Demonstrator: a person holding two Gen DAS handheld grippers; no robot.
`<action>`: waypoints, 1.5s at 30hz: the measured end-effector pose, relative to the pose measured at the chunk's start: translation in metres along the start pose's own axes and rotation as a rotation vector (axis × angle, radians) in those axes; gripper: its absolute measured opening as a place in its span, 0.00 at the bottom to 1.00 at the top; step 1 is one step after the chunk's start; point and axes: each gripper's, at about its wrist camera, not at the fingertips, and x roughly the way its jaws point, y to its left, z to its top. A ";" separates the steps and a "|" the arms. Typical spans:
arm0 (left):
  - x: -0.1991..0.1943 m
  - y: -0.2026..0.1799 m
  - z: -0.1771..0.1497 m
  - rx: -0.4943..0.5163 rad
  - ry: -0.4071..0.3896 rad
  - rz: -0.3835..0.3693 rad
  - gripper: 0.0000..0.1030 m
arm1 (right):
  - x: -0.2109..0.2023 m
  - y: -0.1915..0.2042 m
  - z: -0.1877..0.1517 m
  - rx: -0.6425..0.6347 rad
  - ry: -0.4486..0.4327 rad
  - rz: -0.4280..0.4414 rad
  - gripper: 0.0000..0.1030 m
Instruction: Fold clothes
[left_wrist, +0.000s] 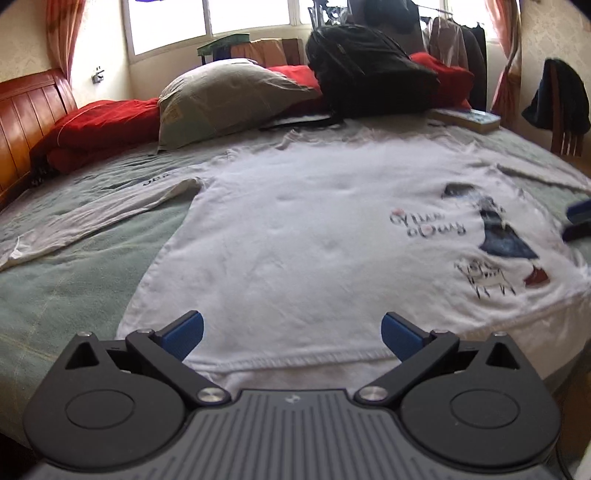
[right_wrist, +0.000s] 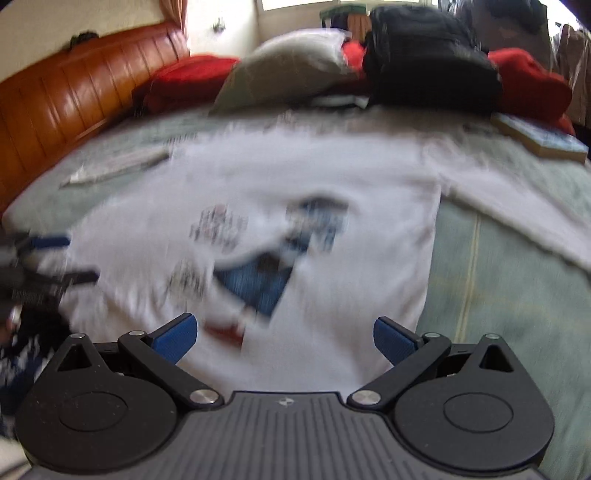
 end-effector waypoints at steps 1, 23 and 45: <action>0.003 0.002 0.001 -0.011 0.010 -0.001 0.99 | 0.005 -0.002 0.013 0.005 -0.005 -0.010 1.00; 0.016 0.051 0.040 -0.077 -0.025 0.021 0.99 | 0.197 -0.027 0.221 0.061 0.062 0.167 1.00; 0.050 0.083 0.044 -0.110 0.010 0.062 0.99 | 0.308 -0.025 0.281 0.059 0.117 0.049 1.00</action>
